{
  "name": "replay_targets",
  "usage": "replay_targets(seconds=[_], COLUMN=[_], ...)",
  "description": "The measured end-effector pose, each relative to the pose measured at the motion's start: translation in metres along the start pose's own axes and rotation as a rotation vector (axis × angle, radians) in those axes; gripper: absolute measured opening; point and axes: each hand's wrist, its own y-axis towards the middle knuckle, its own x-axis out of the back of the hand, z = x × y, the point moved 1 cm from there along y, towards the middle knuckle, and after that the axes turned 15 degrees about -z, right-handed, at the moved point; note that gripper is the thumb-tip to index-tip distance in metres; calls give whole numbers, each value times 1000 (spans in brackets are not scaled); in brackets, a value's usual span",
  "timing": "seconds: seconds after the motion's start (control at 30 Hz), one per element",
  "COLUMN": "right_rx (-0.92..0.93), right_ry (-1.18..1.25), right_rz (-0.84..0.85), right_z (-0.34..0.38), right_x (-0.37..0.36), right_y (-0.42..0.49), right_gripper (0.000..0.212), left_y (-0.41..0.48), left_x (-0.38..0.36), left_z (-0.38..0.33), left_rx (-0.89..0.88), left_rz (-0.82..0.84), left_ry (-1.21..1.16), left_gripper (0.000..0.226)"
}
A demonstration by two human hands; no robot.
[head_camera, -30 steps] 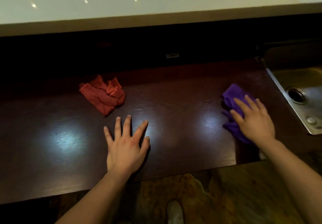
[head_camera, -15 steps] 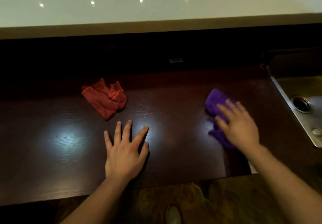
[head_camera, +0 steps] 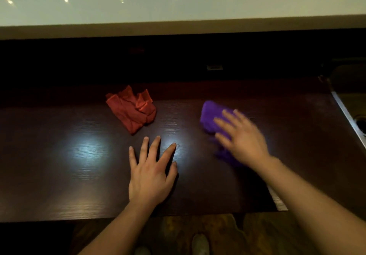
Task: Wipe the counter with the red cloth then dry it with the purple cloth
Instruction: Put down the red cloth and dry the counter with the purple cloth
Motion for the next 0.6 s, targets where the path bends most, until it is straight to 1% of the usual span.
replay_targets(seconds=[0.07,0.1,0.13,0.17,0.2,0.27,0.33,0.37,0.43,0.47,0.5,0.6], right_rx=[-232,-320,-370,-373,-338,-171,27,91,144,133,80,-179], right_ry=[-51,-57,-56,-45,-32,-22,34,73,94,68,30,-31], right_rz=[-27,-30,-27,-17,1,11,18,23,48,41,42,15], right_z=[-16,-13,-3,12,29,67,101,109,99,84,68,34], right_x=[-5,-10,-16,-20,-23,-28,-27,-26,-24,-25,-24,-19], right_y=[43,64,80,91,97,91,62,45,33,38,47,63], right_gripper=[51,52,53,53,53,52,50,49,48,49,49,50], left_y=[0,-1,-1,-2,-2,-1,-1,-1,-2,-2,-1,-1], left_x=[0,0,0,1,1,1,0,-1,-1,-1,-1,-1], left_z=[0,1,0,0,-1,0,1,2,3,3,3,3], left_rx=[-3,-2,-1,1,3,6,2,-1,0,2,4,7], left_rz=[-9,-12,-12,-8,-5,-5,-11,-14,-17,-18,-14,-8], left_ry=[-4,-2,-2,-2,-2,-3,-4,-3,-2,-6,-9,-5], left_gripper=[50,50,50,50,50,50,50,49,49,49,49,49])
